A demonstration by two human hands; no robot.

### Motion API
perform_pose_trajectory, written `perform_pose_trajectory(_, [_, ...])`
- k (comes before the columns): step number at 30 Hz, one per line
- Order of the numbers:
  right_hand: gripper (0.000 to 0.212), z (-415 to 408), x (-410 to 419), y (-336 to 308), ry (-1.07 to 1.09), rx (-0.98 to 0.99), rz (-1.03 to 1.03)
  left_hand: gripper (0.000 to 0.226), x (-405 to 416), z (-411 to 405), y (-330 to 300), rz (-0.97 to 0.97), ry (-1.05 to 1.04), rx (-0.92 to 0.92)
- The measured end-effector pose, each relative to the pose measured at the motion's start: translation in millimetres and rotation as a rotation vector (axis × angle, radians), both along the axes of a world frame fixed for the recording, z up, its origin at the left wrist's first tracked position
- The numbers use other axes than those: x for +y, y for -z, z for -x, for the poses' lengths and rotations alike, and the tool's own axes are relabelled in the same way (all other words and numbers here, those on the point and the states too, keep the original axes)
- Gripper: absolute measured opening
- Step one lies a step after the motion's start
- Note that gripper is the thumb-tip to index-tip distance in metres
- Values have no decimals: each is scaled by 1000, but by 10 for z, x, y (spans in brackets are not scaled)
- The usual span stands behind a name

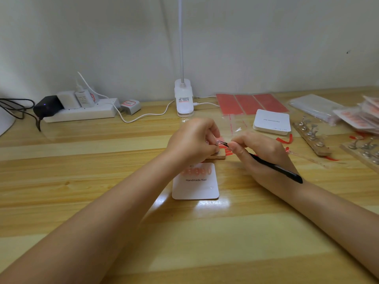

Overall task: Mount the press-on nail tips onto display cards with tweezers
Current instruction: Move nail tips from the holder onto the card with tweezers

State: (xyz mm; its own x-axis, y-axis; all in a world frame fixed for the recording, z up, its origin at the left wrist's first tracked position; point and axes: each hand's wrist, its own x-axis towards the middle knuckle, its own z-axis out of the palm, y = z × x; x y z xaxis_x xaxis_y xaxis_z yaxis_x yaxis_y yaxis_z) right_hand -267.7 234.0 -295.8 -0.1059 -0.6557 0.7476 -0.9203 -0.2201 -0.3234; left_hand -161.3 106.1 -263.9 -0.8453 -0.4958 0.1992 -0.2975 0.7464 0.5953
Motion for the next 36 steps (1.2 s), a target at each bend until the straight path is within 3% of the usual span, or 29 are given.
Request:
perform_pose_trajectory(6, [11, -11, -6, 17, 2, -149, -19, 26, -2, 24, -10, 3, 0, -9])
perform_pose_trajectory(10, [23, 111, -21, -38, 182, -549, 84, 28, -9, 7, -8, -6, -2, -17])
perform_pose_trajectory(12, [24, 140, -23, -53, 187, -631, 103, 31, -9, 4, -9, -7, -6, -18])
perform_pose_trajectory(16, [24, 83, -18, -53, 119, -644, 55, 34, 15, 33, -52, 67, 2, -89])
perform_pose_trajectory(20, [24, 105, 4, -87, 132, -722, 58, 52, 7, 21, -137, 91, 89, -183])
perform_pose_trajectory(22, [25, 107, 2, -87, 131, -766, 52, 57, -12, -31, -149, 103, 105, -152])
perform_pose_trajectory(27, [26, 113, 12, -96, 109, -804, 33, 36, 14, -433, -104, 185, 152, 146])
perform_pose_trajectory(36, [22, -6, 103, -192, 68, -639, 66, 41, 23, -920, 288, 151, 232, 20])
